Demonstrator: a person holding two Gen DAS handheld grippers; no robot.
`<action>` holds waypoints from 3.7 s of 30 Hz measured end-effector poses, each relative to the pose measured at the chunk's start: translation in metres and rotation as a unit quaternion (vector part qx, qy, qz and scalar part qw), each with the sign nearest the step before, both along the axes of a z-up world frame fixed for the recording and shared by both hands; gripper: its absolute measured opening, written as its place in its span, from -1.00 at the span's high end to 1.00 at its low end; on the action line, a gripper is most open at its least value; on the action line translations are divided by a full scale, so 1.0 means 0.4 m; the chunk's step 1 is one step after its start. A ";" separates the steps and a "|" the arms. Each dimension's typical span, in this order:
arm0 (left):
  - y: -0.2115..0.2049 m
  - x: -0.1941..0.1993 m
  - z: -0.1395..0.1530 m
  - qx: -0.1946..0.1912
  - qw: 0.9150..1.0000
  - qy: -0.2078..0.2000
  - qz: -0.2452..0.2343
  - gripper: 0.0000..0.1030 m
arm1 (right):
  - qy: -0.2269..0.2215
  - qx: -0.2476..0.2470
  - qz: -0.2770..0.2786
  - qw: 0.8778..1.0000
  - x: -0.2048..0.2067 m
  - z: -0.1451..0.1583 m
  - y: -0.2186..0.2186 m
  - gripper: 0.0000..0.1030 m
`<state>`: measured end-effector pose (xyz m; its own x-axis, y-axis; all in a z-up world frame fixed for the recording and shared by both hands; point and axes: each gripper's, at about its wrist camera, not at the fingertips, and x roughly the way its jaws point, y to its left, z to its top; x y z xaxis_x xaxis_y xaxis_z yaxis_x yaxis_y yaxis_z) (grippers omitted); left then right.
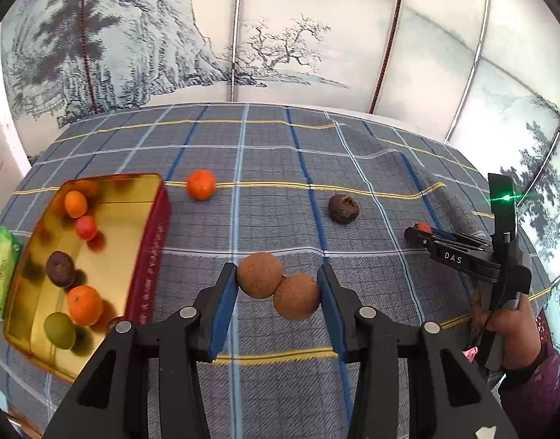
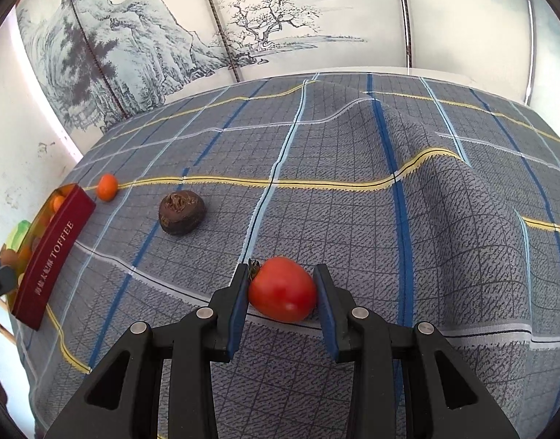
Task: Organize fruits
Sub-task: 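Carry the two small brown fruits with the left gripper over the tin, then open the left gripper to drop the small brown fruits into the tin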
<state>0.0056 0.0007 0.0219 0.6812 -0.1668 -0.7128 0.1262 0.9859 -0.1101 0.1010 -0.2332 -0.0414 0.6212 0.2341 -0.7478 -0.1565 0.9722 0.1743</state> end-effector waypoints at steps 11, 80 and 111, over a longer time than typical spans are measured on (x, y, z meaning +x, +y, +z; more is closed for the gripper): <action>0.055 -0.046 0.017 0.014 1.000 -0.014 0.021 0.22 | -0.001 -0.019 -0.001 1.000 0.002 -0.001 0.013 0.30; 0.305 0.020 -0.091 0.061 0.989 0.010 0.137 0.22 | -0.003 -0.043 -0.005 0.999 0.010 -0.013 0.043 0.30; 0.336 0.049 -0.093 0.064 0.986 0.011 0.156 0.20 | -0.001 -0.048 -0.006 0.999 0.017 -0.009 0.057 0.30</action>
<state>0.0251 0.1350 -0.0154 0.6691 0.1408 -0.7297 -0.1865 0.9823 0.0185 0.1079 -0.2102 -0.0450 0.6258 0.1541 -0.7646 -0.1447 0.9862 0.0803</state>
